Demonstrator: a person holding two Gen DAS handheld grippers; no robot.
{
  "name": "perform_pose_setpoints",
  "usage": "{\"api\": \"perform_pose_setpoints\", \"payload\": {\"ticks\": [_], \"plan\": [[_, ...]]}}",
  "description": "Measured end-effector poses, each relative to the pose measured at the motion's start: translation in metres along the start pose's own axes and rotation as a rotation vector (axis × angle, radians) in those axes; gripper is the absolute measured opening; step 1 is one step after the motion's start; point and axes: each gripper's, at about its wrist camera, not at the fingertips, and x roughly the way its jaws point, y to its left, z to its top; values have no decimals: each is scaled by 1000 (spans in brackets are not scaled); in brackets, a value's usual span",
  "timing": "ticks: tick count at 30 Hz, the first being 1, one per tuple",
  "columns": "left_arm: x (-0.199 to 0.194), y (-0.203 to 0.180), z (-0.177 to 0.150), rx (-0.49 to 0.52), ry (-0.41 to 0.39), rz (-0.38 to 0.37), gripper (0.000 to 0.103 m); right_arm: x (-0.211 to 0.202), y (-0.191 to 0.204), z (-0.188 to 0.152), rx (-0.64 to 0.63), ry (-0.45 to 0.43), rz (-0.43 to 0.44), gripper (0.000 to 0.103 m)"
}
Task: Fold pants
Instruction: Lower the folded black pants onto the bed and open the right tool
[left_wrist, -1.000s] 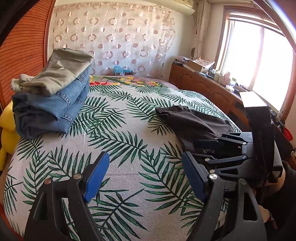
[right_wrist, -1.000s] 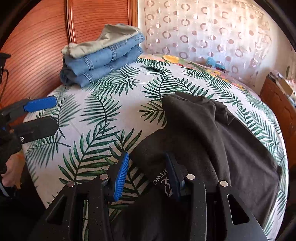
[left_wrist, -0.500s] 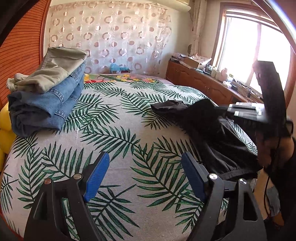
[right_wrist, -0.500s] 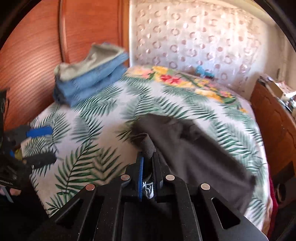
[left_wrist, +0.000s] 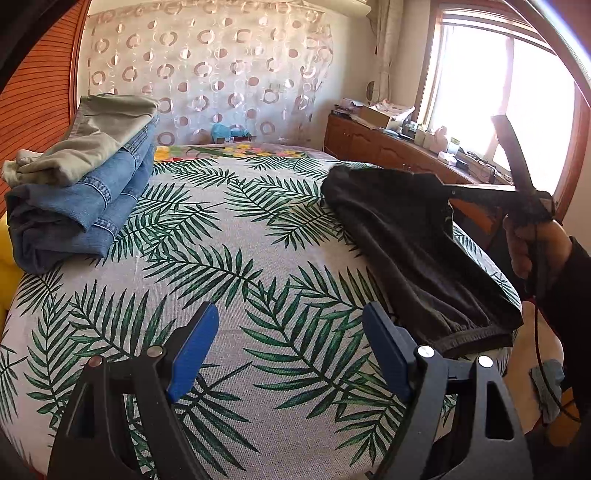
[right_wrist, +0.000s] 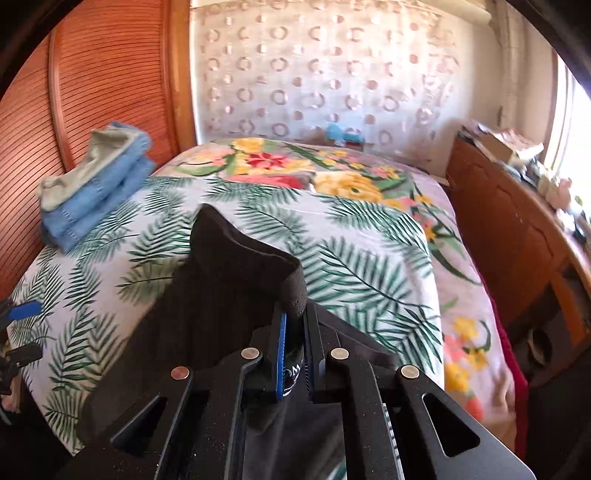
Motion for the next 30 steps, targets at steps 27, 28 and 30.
{"api": "perform_pose_setpoints", "payload": {"ticks": [27, 28, 30], "plan": [[46, -53, 30, 148, 66, -78, 81, 22, -20, -6, 74, 46, -34, 34], [48, -54, 30, 153, 70, -76, 81, 22, -19, -6, 65, 50, -37, 34], [53, -55, 29, 160, 80, -68, 81, 25, -17, -6, 48, 63, -44, 33]]}}
